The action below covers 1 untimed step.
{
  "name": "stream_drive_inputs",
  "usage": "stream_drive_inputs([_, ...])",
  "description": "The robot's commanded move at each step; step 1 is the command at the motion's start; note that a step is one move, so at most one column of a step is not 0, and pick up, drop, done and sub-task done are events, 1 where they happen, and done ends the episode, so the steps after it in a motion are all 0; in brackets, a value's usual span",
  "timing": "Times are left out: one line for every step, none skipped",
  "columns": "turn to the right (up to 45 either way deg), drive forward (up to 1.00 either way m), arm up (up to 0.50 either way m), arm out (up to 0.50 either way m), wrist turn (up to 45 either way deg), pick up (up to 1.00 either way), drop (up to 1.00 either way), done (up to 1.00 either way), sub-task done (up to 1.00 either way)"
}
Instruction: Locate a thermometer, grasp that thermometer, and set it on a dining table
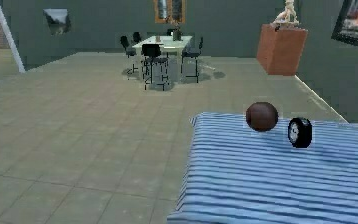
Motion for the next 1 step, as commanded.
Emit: stream_drive_inputs([-24.0, 0.00, 0.00, 0.00, 0.0, 0.00, 0.00, 0.00, 0.00])
